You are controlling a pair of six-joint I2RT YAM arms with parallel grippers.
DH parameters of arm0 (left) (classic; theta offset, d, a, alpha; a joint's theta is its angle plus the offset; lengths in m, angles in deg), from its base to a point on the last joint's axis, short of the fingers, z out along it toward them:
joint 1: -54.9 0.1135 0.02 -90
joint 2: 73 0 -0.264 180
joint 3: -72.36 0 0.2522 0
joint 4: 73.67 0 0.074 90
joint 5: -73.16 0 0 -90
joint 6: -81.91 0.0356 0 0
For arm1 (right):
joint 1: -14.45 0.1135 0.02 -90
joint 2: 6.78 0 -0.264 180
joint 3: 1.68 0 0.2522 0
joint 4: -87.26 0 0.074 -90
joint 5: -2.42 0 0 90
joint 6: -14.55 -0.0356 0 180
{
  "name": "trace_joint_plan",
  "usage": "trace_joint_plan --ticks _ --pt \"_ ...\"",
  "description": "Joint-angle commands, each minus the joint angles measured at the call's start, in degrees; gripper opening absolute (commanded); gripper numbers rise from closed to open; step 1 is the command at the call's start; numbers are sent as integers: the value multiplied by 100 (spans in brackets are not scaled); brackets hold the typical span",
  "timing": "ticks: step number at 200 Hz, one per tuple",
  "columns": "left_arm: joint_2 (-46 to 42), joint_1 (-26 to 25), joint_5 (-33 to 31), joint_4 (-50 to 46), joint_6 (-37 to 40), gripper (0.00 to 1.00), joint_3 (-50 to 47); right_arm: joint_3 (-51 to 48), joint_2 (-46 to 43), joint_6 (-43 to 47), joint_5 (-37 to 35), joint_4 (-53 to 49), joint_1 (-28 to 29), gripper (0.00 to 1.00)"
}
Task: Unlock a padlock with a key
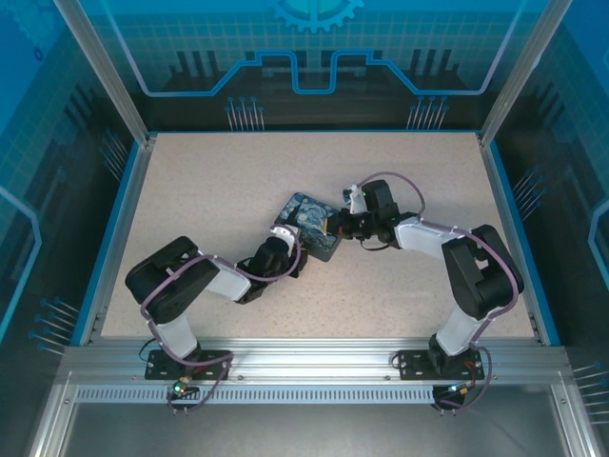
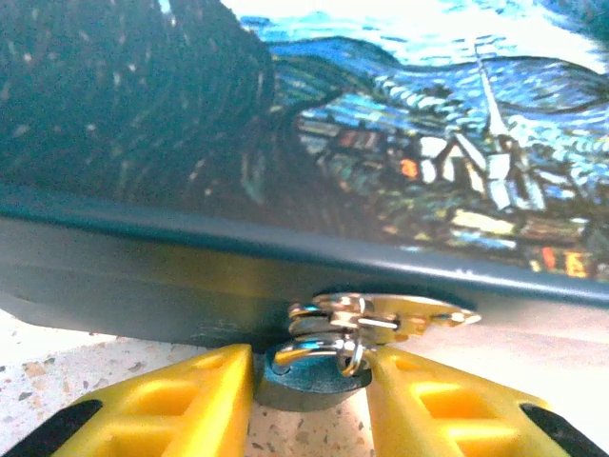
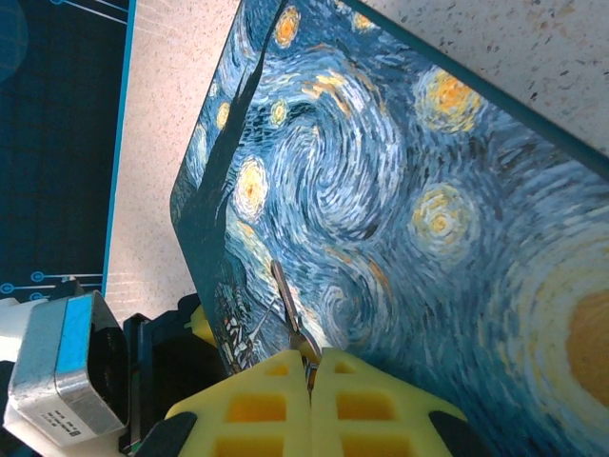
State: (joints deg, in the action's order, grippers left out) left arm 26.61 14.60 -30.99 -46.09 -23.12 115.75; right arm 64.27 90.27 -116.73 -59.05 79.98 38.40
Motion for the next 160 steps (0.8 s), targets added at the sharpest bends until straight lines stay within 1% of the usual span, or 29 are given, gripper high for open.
trace_joint_plan --ticks 1,42,46,66,87,107,118,134,160 --pt "-373 -50 6 -622 -98 36 291 -93 -342 276 -152 -128 -42 0" --pt "-947 -102 63 -2002 -705 35 750 -146 -1254 776 -539 -360 -80 0" --pt "-987 -110 66 -2151 -794 35 795 -311 -1341 837 -569 -404 -74 0" --pt "-1202 -115 152 -2910 -1162 32 1102 -523 -1799 1153 -759 -712 -83 0" --pt "-1295 -119 221 -3236 -1311 31 1207 -837 -2181 1317 -935 -888 -92 0" --pt "-1212 -119 103 -3137 -1190 34 1106 -1087 -2313 1308 -999 -891 -100 0" --pt "-1119 -119 72 -2922 -1060 36 1001 -1168 -2317 1290 -974 -831 -95 0" --pt "-966 -120 91 -2495 -984 42 814 -1171 -2282 1271 -945 -767 -95 0" --pt "-843 -122 205 -1847 -888 54 586 -903 -2079 1223 -726 -742 -62 0"
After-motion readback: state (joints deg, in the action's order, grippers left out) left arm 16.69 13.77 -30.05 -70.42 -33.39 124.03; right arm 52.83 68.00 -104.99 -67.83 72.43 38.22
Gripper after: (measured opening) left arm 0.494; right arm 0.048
